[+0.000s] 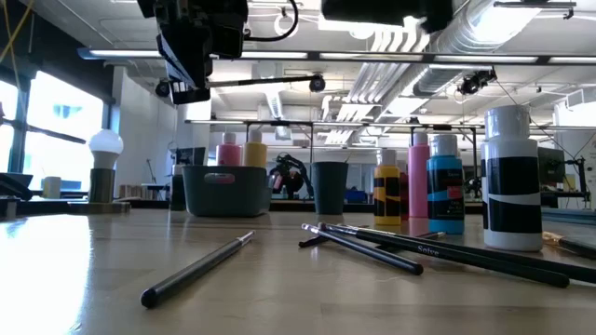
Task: Pick & Place Paint Supplies
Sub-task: Put the silver paint brush into the green cup
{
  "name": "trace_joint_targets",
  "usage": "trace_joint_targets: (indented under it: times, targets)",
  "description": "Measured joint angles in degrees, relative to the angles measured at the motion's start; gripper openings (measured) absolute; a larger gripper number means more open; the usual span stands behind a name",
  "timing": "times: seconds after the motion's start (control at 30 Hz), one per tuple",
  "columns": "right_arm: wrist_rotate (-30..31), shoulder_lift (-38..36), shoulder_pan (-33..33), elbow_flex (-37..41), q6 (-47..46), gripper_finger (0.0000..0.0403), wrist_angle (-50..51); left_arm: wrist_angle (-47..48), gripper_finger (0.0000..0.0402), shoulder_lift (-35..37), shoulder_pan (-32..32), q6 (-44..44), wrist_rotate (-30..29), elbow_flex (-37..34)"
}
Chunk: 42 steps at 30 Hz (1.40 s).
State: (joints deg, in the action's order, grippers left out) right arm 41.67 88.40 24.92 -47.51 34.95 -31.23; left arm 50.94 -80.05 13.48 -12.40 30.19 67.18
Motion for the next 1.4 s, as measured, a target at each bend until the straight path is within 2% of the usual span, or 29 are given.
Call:
trace_joint_targets:
  times: [0.17, 0.37, 0.7, 1.03, 1.23, 1.4]
  targets:
    - [-0.09, 5.04, -1.56, 0.0, 9.63, 0.0125, -9.58, -2.04, 0.0, 0.0, 0.01, -6.59, 0.55, 0.0]
    - [-0.18, 8.63, -4.53, 0.0, 10.46, 0.0131, -10.65, -1.97, 0.0, 0.0, 0.01, -7.39, 1.49, 0.0]
    - [-3.06, 9.62, -7.59, -0.09, 9.92, 0.0208, -12.05, -1.99, 0.0, 0.0, 0.01, -7.44, 1.18, 0.0]
    - [-2.98, 9.62, -9.2, -4.41, 9.89, 0.0181, -7.2, -6.6, 0.0, 0.0, 0.01, -10.43, 0.51, 0.0]
    - [-2.97, 9.62, -9.34, -4.7, 10.08, 0.0177, -4.61, -10.02, 0.0, 0.0, 0.01, -12.77, 2.12, 0.0]
    - [0.08, 9.62, -9.36, -4.7, 12.95, 0.0176, -4.06, -11.07, 0.0, 0.0, 0.01, -16.44, 2.26, 0.02]
